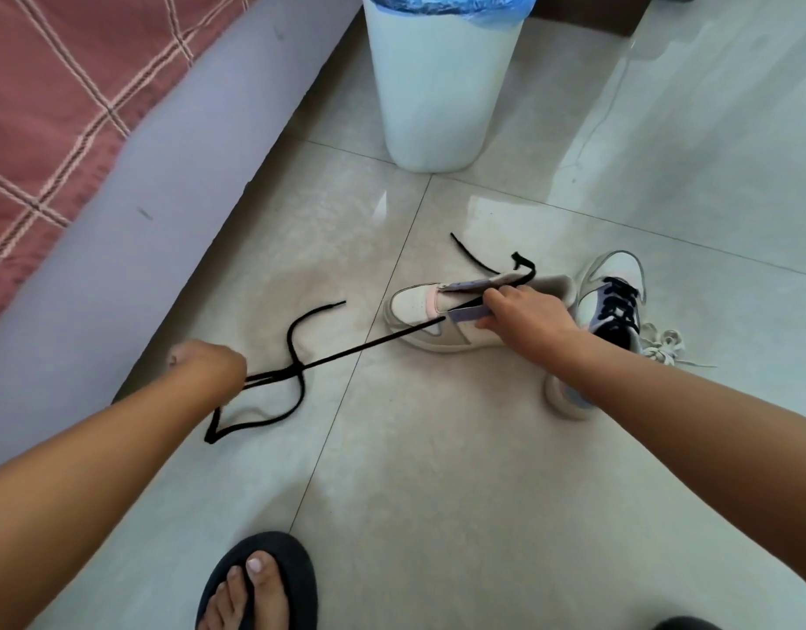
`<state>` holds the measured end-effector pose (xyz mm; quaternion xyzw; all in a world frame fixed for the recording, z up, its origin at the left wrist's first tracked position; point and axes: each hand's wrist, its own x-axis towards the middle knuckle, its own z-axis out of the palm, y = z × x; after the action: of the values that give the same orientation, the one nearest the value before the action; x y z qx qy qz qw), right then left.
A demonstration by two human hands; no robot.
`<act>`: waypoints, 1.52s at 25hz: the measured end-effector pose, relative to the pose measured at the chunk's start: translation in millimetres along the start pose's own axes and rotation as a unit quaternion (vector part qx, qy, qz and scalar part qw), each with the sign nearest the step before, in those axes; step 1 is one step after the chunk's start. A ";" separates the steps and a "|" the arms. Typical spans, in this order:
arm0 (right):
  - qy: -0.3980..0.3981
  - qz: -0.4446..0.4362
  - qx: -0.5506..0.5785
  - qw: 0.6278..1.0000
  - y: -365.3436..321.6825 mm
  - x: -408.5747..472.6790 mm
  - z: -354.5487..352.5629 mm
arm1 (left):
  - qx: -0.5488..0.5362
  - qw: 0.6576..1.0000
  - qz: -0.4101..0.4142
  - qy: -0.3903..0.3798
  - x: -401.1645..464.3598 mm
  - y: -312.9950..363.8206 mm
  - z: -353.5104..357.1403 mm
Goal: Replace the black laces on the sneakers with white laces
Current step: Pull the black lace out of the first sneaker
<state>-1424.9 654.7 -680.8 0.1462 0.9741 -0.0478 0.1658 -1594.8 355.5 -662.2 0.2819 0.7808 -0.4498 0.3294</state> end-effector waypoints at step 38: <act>0.018 0.036 0.068 0.997 9.7 -10.0 1.6 | -0.169 0.977 -0.130 0.011 16.5 3.4 -10.3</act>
<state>-1412.5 661.0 -679.4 0.1934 0.9653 -0.1056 0.1398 -1605.3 368.6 -672.7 0.1235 0.8789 -0.3474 0.3027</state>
